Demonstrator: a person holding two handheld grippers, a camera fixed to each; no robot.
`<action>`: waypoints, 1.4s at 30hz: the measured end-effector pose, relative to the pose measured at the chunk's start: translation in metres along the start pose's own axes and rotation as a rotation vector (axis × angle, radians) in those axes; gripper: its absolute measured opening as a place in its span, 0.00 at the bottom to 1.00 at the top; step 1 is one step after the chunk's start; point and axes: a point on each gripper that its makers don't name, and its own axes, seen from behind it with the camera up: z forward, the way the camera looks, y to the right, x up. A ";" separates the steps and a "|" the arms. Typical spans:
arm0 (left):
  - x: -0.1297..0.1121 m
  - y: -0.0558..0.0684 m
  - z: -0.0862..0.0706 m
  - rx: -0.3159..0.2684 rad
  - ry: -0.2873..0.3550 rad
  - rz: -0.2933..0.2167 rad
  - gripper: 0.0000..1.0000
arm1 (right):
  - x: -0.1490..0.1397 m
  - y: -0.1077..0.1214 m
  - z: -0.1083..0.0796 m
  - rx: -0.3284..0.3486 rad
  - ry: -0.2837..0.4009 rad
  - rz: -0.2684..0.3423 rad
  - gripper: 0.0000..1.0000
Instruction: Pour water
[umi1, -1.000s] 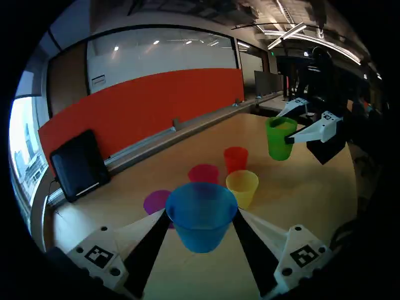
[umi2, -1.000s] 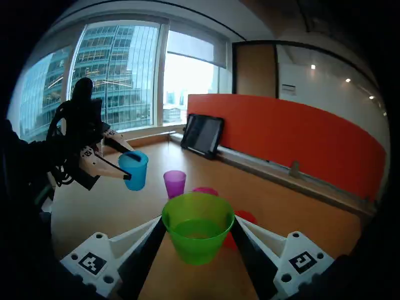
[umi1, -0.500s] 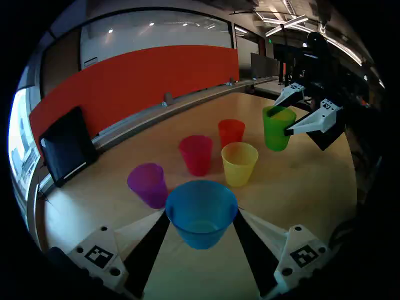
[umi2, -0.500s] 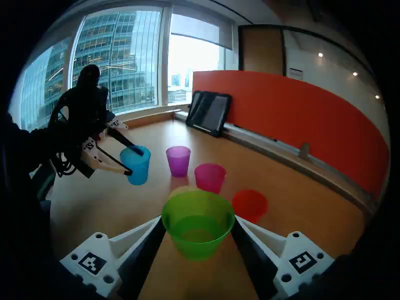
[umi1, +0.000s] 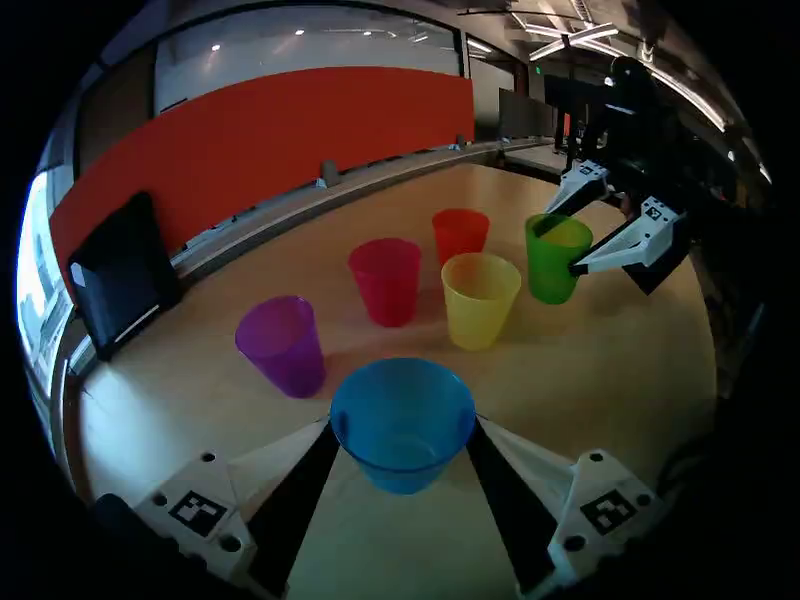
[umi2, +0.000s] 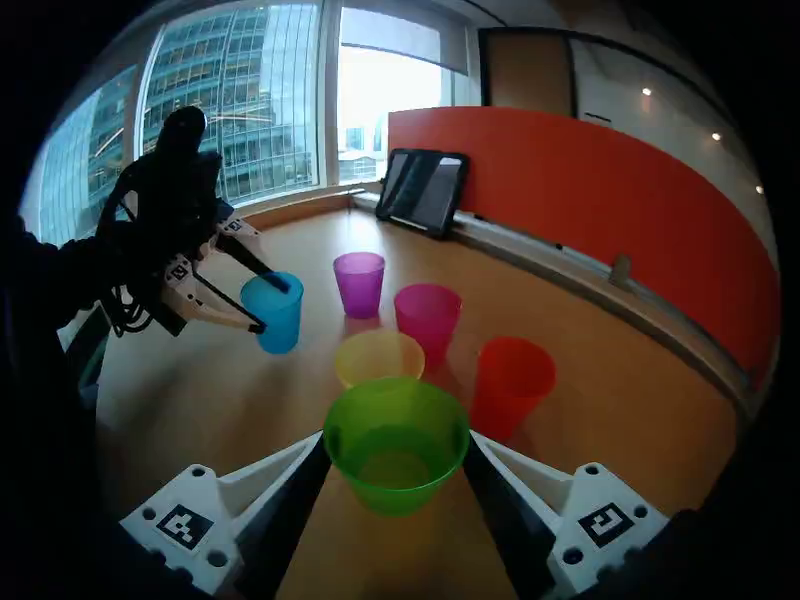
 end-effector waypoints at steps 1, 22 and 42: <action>-0.001 0.000 0.001 -0.001 -0.002 -0.001 0.87 | -0.001 0.000 0.001 0.000 -0.002 0.000 0.91; -0.023 -0.002 0.008 -0.005 -0.045 -0.013 0.87 | -0.015 0.000 0.012 -0.001 -0.027 0.000 0.91; -0.041 0.001 -0.006 0.010 -0.055 -0.062 0.96 | -0.029 0.000 0.018 -0.021 -0.053 -0.015 0.92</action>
